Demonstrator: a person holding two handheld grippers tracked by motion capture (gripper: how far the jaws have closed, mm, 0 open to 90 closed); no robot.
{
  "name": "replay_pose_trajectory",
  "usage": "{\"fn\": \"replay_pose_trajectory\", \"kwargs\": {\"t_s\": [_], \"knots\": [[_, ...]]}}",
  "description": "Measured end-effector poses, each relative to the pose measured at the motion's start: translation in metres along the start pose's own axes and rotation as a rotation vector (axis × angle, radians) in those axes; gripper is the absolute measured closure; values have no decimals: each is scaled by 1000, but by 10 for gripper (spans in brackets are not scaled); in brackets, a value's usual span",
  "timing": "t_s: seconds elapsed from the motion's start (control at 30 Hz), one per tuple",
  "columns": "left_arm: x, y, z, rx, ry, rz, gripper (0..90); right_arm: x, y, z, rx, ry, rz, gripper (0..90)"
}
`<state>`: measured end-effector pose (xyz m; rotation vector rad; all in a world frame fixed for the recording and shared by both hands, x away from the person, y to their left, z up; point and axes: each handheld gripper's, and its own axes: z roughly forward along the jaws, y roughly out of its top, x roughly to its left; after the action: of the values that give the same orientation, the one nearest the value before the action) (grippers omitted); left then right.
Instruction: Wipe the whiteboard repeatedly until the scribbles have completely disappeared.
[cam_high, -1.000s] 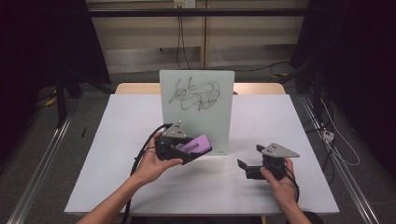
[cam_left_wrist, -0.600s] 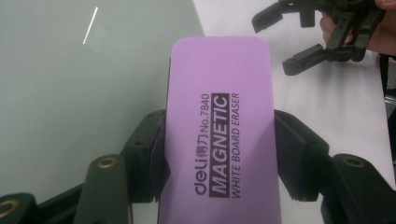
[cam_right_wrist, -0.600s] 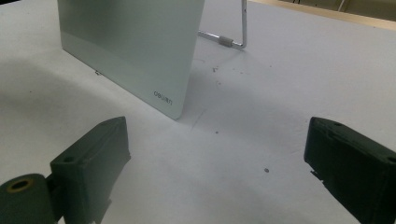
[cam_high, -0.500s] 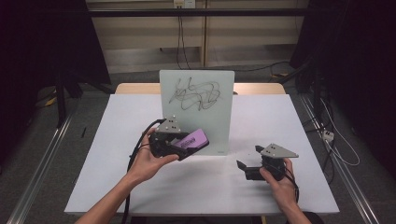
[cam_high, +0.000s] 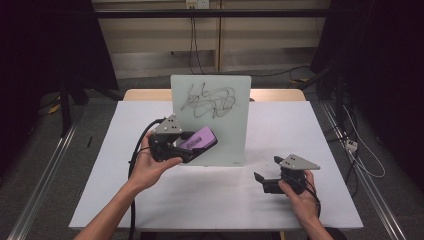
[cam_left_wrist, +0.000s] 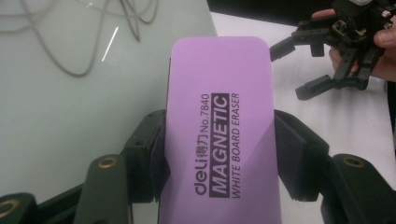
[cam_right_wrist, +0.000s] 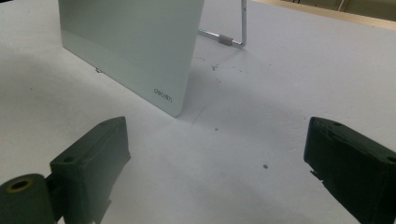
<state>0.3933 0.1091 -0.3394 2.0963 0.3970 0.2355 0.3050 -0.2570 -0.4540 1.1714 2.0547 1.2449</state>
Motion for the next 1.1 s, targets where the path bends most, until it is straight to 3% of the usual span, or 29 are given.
{"fn": "replay_pose_trajectory", "kwargs": {"t_s": [0.2,0.4,0.57,0.6,0.97,1.1], "knots": [[3,3,-9,-24,21,0,408,0,0,0,1,1,3,65],[6,8,-20,-32,49,14,408,0,0,0,-1,1,1,65],[10,15,-26,-34,75,52,409,0,0,1,2,0,3,65],[10,17,-26,-45,76,42,408,0,0,1,3,-1,4,65],[30,39,-34,-54,153,79,409,-1,0,1,5,0,12,67],[37,48,-35,-70,163,72,409,-2,0,1,5,-2,10,67]]}}
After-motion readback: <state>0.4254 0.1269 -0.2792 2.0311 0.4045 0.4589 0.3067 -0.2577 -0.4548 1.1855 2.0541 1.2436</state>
